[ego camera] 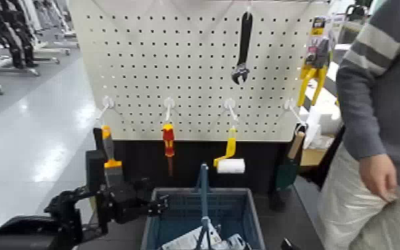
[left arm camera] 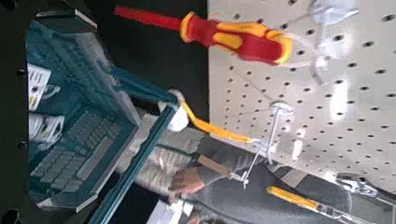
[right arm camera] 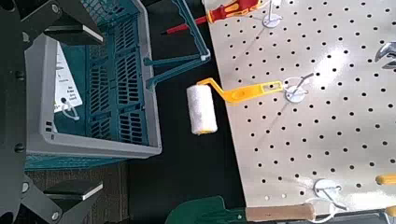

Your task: Put the blue scissors into the crate.

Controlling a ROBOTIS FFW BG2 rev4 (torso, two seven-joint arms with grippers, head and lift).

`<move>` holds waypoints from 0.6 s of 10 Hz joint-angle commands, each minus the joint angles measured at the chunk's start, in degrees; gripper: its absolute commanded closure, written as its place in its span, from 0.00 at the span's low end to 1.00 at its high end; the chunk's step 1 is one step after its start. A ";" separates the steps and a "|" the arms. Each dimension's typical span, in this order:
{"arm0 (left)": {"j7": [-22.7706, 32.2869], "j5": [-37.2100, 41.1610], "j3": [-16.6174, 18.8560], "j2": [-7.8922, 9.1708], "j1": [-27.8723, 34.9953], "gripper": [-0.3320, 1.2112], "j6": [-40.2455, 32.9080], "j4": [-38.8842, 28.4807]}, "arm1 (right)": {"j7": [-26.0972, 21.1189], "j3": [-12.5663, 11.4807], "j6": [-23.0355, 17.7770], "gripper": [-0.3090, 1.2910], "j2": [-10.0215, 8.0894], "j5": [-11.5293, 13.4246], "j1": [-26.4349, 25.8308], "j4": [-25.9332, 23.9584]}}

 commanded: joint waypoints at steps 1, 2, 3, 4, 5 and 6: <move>11.03 -1.23 2.26 -0.94 7.36 0.17 -7.79 -8.01 | -0.36 -0.09 -0.29 0.32 0.00 0.32 0.15 -0.02; 18.50 1.06 2.43 -1.38 11.40 0.17 -12.36 -9.33 | -0.54 -0.09 -0.46 0.32 0.00 0.59 0.23 -0.11; 24.57 1.06 2.26 -2.26 15.27 0.17 -16.06 -10.82 | -0.98 -0.09 -0.81 0.32 0.00 0.67 0.41 -0.11; 29.75 -0.52 1.91 -3.76 19.05 0.17 -22.21 -11.00 | -1.42 -0.09 -0.99 0.32 0.08 0.94 0.67 -0.20; 33.36 -1.49 1.99 -5.87 22.56 0.17 -24.93 -11.08 | -1.42 -0.35 -1.78 0.32 0.08 1.47 0.94 -0.20; 36.43 -2.72 1.82 -7.45 26.08 0.17 -28.36 -11.35 | -1.68 -0.44 -1.69 0.32 0.00 1.55 1.29 -0.37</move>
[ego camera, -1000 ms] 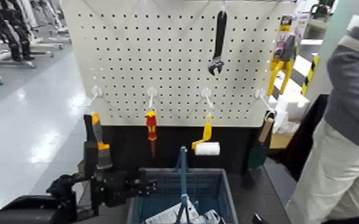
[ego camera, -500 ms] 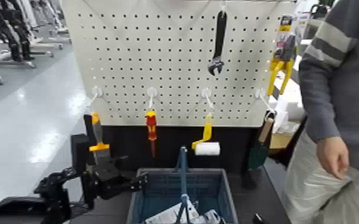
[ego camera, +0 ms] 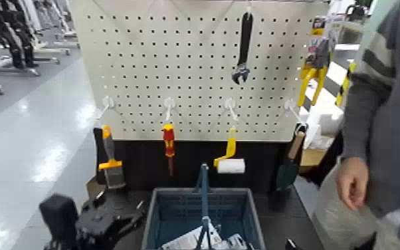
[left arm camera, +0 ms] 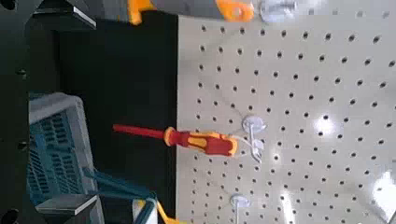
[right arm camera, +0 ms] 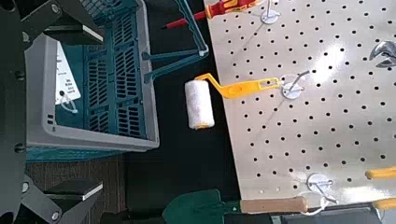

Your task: Put the blue scissors into the crate.

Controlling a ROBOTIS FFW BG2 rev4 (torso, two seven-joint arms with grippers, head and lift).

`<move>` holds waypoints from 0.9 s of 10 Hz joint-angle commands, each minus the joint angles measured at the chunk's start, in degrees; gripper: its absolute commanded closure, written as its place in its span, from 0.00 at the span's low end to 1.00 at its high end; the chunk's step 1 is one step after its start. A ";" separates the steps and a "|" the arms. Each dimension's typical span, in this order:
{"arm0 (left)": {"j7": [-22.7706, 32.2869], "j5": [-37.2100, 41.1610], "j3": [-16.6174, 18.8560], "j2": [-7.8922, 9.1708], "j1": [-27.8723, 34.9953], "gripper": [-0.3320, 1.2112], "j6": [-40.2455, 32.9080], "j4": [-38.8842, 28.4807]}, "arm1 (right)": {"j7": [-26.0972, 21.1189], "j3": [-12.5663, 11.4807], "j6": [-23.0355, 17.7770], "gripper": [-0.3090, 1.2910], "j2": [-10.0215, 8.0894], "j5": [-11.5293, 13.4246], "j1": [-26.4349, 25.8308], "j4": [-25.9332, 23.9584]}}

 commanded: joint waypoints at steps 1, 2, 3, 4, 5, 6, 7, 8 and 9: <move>4.01 -2.88 0.52 -4.91 8.50 0.17 -8.08 -0.64 | -0.32 -0.51 -0.80 0.32 0.17 0.76 1.05 -0.36; 3.74 -5.34 1.23 -6.84 10.43 0.17 -8.44 -1.87 | -0.85 -0.69 -2.65 0.32 0.17 2.34 1.49 -0.36; 3.74 -7.28 1.76 -8.16 11.92 0.18 -8.52 -2.75 | -2.35 -0.34 -4.84 0.32 0.17 3.22 2.11 -0.36; 3.83 -7.63 1.76 -8.77 13.33 0.20 -9.40 -2.83 | -3.14 -0.34 -6.25 0.32 0.34 4.45 2.55 -0.36; 5.24 -7.72 1.40 -8.86 14.21 0.20 -10.02 -2.83 | -3.14 -0.42 -6.07 0.32 0.60 5.07 2.81 -0.80; 4.97 -7.72 1.49 -8.77 14.39 0.20 -9.67 -2.83 | -3.22 -0.42 -5.20 0.32 0.34 6.30 2.98 -1.76; 4.97 -7.72 1.23 -8.51 14.30 0.20 -9.67 -2.83 | -3.22 -0.42 -3.70 0.32 0.17 6.91 2.98 -2.55; 4.88 -7.72 1.14 -8.33 14.21 0.20 -9.58 -2.83 | -3.22 -0.42 -3.44 0.32 -0.01 7.09 2.98 -2.73; 4.97 -7.72 1.05 -8.25 14.21 0.20 -9.67 -2.83 | -3.22 -0.60 -3.70 0.32 0.17 8.23 3.07 -2.99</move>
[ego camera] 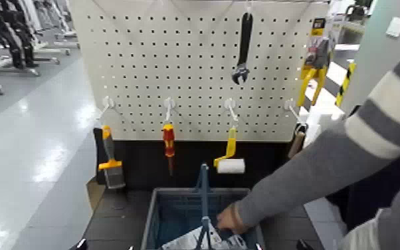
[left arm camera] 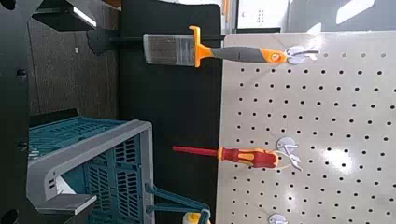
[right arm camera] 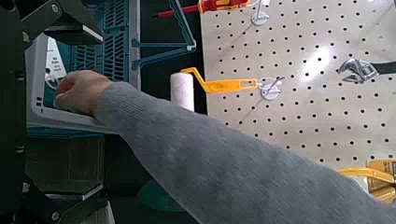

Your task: Put the blue scissors into the crate.

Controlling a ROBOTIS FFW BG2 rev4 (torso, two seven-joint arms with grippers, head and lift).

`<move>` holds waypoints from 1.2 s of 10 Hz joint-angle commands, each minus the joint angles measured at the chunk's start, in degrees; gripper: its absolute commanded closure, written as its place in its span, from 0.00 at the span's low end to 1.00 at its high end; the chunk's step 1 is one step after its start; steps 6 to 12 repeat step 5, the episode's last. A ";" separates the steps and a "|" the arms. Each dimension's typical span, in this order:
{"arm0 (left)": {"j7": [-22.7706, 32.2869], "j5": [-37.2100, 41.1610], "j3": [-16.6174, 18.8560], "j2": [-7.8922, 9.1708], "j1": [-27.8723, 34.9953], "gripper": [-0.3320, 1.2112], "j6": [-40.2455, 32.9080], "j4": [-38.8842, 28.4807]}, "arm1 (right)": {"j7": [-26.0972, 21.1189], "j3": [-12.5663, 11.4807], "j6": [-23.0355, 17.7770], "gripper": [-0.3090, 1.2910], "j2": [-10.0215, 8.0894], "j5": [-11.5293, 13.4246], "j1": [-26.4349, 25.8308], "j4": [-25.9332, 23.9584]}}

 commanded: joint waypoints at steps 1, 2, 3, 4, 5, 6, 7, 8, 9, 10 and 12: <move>0.01 0.00 -0.21 -2.90 -0.05 0.20 0.02 0.00 | -0.09 -0.17 0.21 0.32 0.26 2.34 0.18 -0.83; -0.08 0.00 -0.29 -2.72 -0.14 0.20 0.11 0.00 | -0.26 -0.35 0.21 0.31 0.61 2.87 0.36 -0.91; 0.01 0.00 -0.38 -2.55 -0.14 0.20 0.11 -0.09 | -0.70 -0.35 1.88 0.29 0.79 3.66 0.53 -1.88; 0.01 -0.17 -0.56 -2.46 -0.23 0.20 0.11 -0.09 | -0.79 -0.35 3.29 0.27 0.79 4.27 0.53 -2.58; 0.09 -0.26 -0.65 -2.37 -0.23 0.20 -0.07 0.00 | -0.70 -0.35 4.17 0.27 0.79 4.01 0.53 -2.76; 0.09 -0.26 -0.65 -2.37 -0.23 0.20 -0.07 0.00 | -0.70 -0.35 4.17 0.27 0.79 4.01 0.53 -2.76; 0.09 -0.26 -0.65 -2.37 -0.23 0.20 -0.07 0.00 | -0.70 -0.35 4.17 0.27 0.79 4.01 0.53 -2.76; 0.09 -0.26 -0.65 -2.37 -0.23 0.20 -0.07 0.00 | -0.70 -0.35 4.17 0.27 0.79 4.01 0.53 -2.76; 0.09 -0.26 -0.65 -2.37 -0.23 0.20 -0.07 0.00 | -0.70 -0.35 4.17 0.27 0.79 4.01 0.53 -2.76; 0.09 -0.26 -0.65 -2.37 -0.23 0.20 -0.07 0.00 | -0.70 -0.35 4.17 0.27 0.79 4.01 0.53 -2.76; 0.09 -0.26 -0.65 -2.37 -0.23 0.20 -0.07 0.00 | -0.70 -0.35 4.17 0.27 0.79 4.01 0.53 -2.76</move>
